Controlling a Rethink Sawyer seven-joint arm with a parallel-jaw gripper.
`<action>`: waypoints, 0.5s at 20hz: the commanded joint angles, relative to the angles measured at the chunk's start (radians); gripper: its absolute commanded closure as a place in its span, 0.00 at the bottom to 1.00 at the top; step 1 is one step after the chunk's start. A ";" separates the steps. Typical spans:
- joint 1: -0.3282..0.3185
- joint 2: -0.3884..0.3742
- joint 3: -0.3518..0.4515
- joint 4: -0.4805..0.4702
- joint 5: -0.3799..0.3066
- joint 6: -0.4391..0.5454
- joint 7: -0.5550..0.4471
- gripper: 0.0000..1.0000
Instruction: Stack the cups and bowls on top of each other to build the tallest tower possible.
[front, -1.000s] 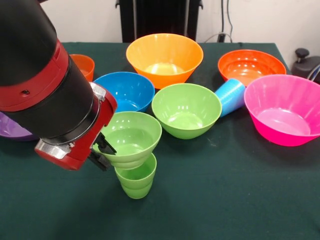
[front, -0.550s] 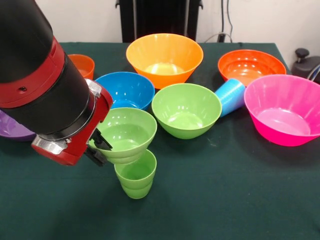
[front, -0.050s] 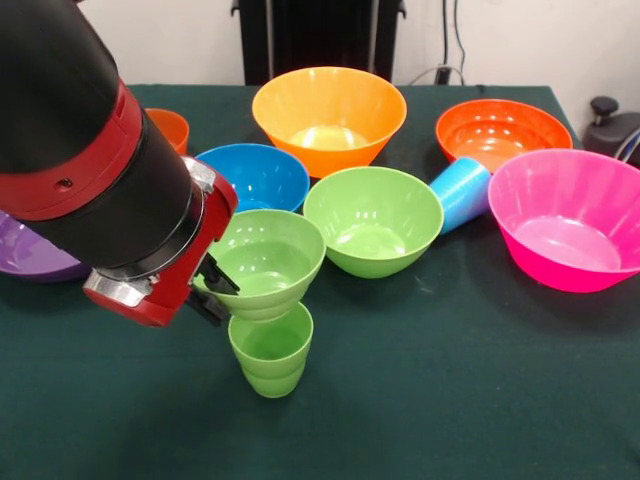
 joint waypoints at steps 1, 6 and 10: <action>0.042 -0.015 -0.195 0.031 0.045 -0.096 0.290 1.00; 0.044 -0.030 -0.249 0.056 0.106 -0.121 0.322 1.00; 0.074 -0.025 -0.243 -0.009 0.100 -0.120 0.282 1.00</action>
